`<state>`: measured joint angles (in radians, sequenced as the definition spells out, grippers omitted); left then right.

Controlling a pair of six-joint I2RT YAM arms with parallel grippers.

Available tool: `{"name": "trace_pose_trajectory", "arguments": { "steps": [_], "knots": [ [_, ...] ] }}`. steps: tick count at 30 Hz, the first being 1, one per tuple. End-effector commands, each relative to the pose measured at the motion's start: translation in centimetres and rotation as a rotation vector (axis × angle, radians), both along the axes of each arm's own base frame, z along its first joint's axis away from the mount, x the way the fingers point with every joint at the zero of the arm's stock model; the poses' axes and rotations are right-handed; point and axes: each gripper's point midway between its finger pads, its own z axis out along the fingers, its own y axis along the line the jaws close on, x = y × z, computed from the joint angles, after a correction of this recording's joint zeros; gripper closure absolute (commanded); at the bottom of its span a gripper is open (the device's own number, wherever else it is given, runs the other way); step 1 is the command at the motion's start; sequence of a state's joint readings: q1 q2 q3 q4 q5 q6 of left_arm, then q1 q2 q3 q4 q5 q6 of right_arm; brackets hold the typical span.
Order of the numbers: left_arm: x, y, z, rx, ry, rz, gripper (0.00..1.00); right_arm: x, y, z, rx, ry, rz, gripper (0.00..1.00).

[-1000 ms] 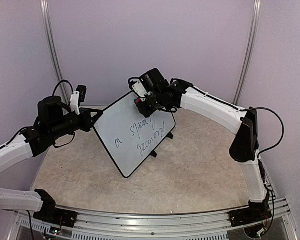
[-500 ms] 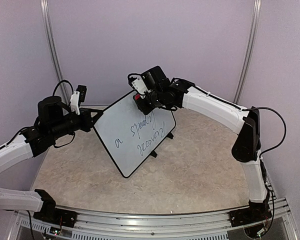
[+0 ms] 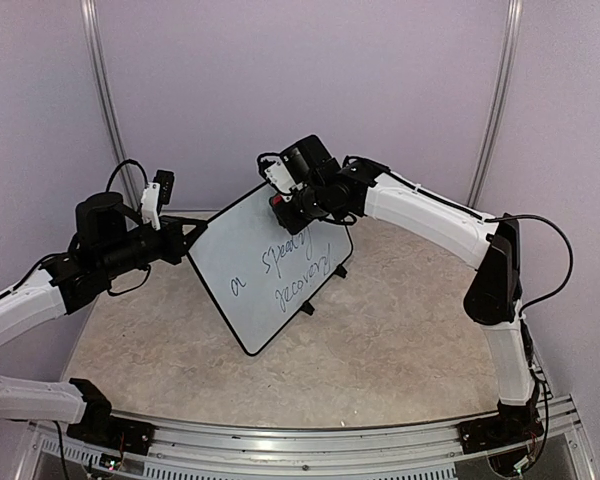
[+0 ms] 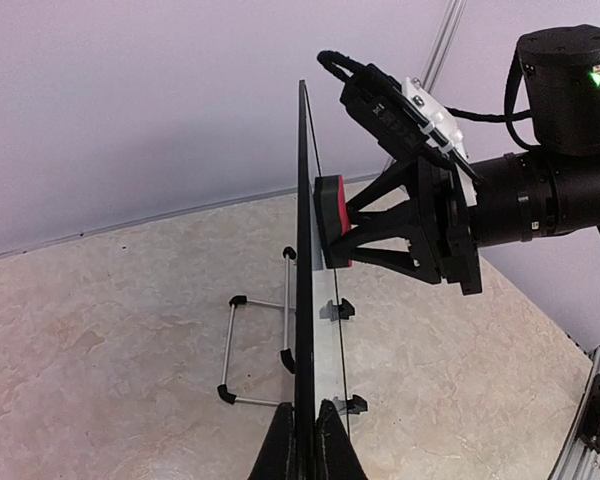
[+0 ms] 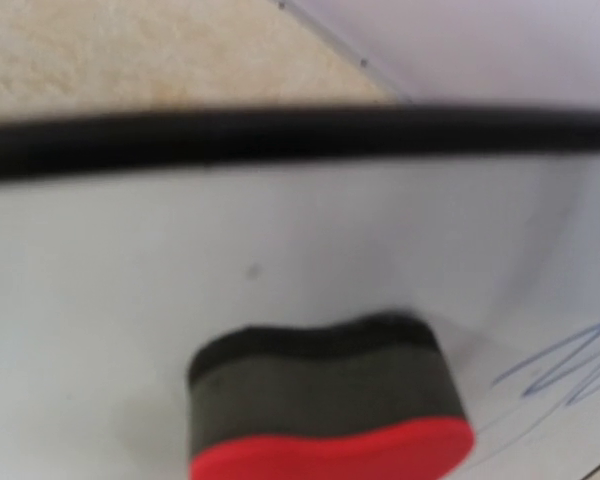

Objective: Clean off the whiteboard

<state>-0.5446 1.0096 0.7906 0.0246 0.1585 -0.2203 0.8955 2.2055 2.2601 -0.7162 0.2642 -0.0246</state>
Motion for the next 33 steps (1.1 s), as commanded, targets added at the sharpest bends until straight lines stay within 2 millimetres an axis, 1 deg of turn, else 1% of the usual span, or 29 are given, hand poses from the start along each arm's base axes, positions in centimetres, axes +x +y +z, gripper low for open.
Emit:
{"name": "trace_pose_trajectory", "arguments": {
  "steps": [1,6,13,16,18,21,22,25,27,30,32,33],
  "knots": [
    [-3.2,-3.4,2.9,-0.032,-0.113,-0.230,1.00,-1.8,-0.1,-4.3,-0.085,0.115,0.025,0.70],
    [-3.1,-3.4,2.9,-0.031,-0.112,-0.228,1.00,-2.5,-0.2,-5.2,-0.106,0.154,0.043,0.70],
    [-2.7,-3.0,2.8,-0.031,-0.103,-0.201,1.00,-3.8,-0.6,-5.6,-0.095,0.180,0.072,0.70],
    [-2.4,-2.7,2.8,-0.039,-0.098,-0.186,1.00,-4.3,-1.2,-4.9,-0.076,0.163,0.074,0.70],
    [-2.1,-2.4,2.9,-0.047,-0.095,-0.178,0.96,-4.5,-1.7,-4.0,-0.057,0.143,0.070,0.70],
    [-1.8,-2.0,2.9,-0.058,-0.090,-0.169,0.94,-4.9,-2.5,-2.7,-0.030,0.111,0.064,0.70],
    [-1.7,-1.9,2.9,-0.060,-0.089,-0.165,0.92,-5.0,-2.8,-1.9,-0.017,0.097,0.061,0.70],
    [-1.3,-1.7,2.7,-0.060,-0.080,-0.149,0.88,-5.3,-3.6,-1.4,0.012,0.086,0.034,0.70],
    [-1.0,-1.4,2.5,-0.060,-0.074,-0.136,0.83,-5.4,-4.1,-1.4,0.015,0.078,0.021,0.70],
    [-0.7,-1.1,2.4,-0.061,-0.067,-0.118,0.81,-5.7,-4.7,-1.4,0.016,0.073,0.016,0.70],
    [-0.5,-0.9,2.3,-0.061,-0.064,-0.106,0.76,-5.8,-4.9,-1.4,0.017,0.069,0.013,0.70],
    [-0.4,-0.8,2.2,-0.060,-0.061,-0.101,0.76,-5.8,-5.0,-1.3,0.018,0.066,0.011,0.70]
  ]
}}
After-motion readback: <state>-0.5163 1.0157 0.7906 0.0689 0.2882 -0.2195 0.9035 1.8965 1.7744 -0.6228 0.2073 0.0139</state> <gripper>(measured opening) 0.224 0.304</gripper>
